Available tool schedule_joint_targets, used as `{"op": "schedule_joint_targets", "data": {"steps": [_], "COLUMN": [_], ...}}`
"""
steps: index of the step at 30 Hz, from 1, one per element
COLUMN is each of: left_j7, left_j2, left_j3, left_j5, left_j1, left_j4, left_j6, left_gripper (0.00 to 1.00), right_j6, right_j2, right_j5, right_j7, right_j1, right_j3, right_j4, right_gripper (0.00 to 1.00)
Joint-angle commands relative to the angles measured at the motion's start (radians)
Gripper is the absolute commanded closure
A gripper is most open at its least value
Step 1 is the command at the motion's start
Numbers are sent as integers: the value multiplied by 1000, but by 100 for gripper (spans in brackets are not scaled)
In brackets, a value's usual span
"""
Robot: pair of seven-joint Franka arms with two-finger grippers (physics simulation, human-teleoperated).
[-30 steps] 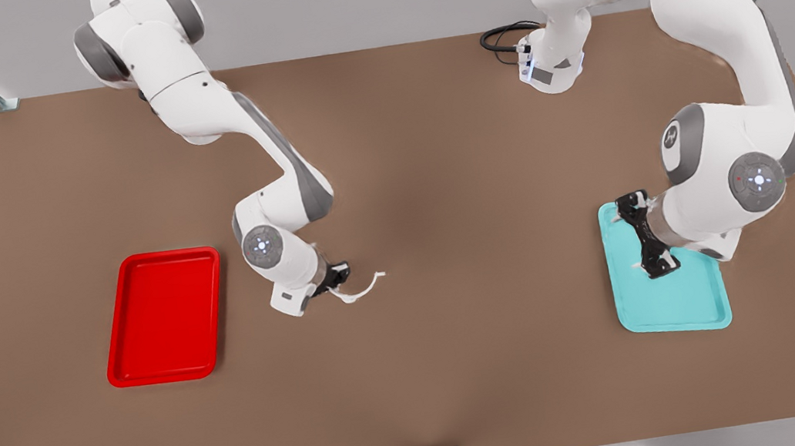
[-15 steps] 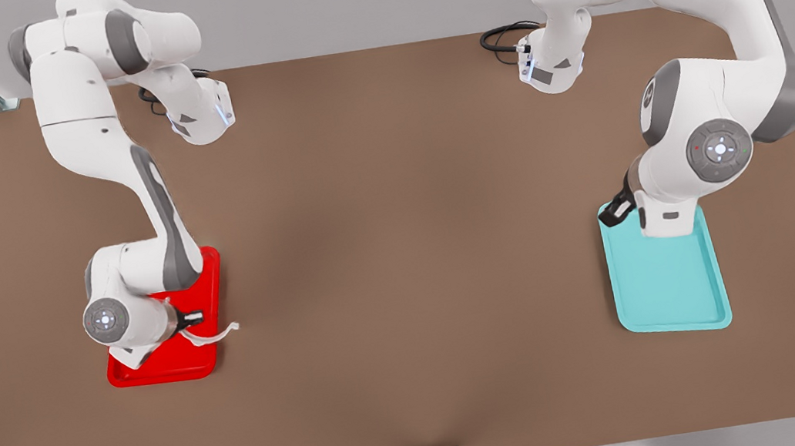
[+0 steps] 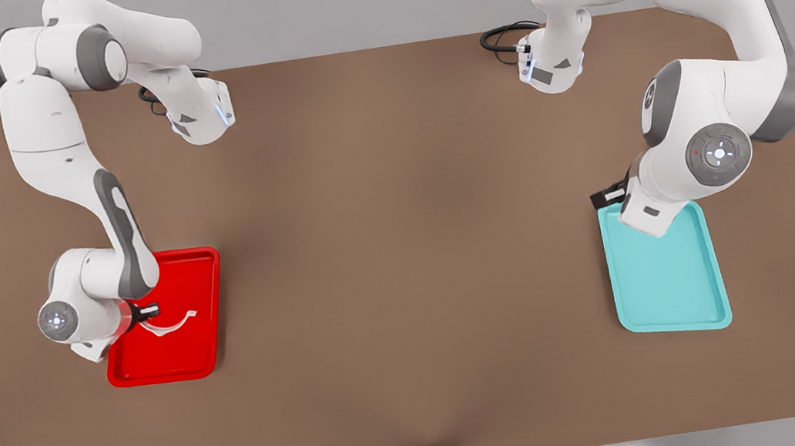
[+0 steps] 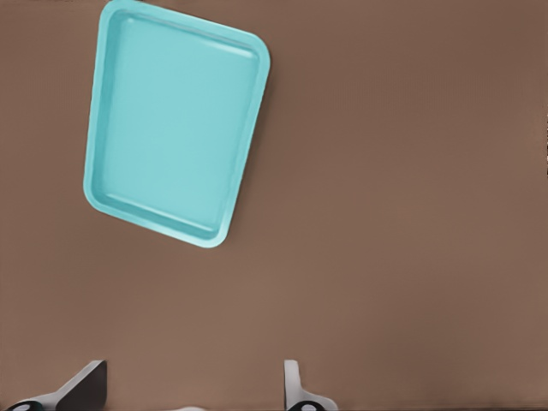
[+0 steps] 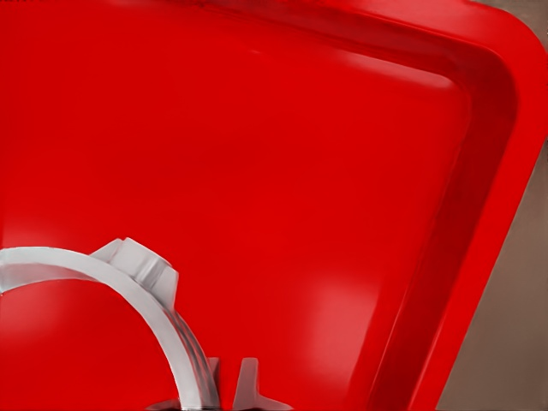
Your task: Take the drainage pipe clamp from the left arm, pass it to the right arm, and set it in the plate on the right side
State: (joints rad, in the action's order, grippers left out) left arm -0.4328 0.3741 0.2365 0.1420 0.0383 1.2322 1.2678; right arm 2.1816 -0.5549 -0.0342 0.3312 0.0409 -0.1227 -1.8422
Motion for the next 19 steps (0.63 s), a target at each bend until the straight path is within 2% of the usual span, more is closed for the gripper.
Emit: {"op": "schedule_joint_targets", "data": {"steps": [1, 5, 7, 9, 10, 12, 16, 19], "left_j7": [335, 335, 335, 335, 335, 335, 335, 335], "left_j2": [-1, -1, -1, -1, -1, -1, 3, 5], "left_j3": [0, 0, 1, 1, 1, 1, 1, 1], "left_j5": [1, 1, 1, 1, 1, -1, 1, 5], "left_j1": [0, 0, 0, 0, 0, 2, 3, 3], "left_j4": [0, 0, 0, 0, 0, 0, 0, 0], "left_j6": [-4, -4, -4, -4, -4, -5, -5, -24], "left_gripper": [0, 0, 0, 0, 0, 0, 0, 0], "right_j6": [35, 23, -46, -230, -417, -681, -856, -850], "right_j2": [-2, 1, 12, 33, 46, 147, 397, 437], "right_j5": [3, 3, 3, 42, 48, 37, 23, 39], "right_j7": [253, 253, 249, 243, 163, -156, -443, -500], "right_j1": [2, 2, -1, -9, -30, -85, -85, -84], "right_j3": [0, 0, 3, 11, 9, 9, 5, 6], "right_j4": [4, 6, 40, 141, 256, 367, 345, 351], "right_gripper": [0, 0, 0, 0, 0, 0, 0, 0]}}
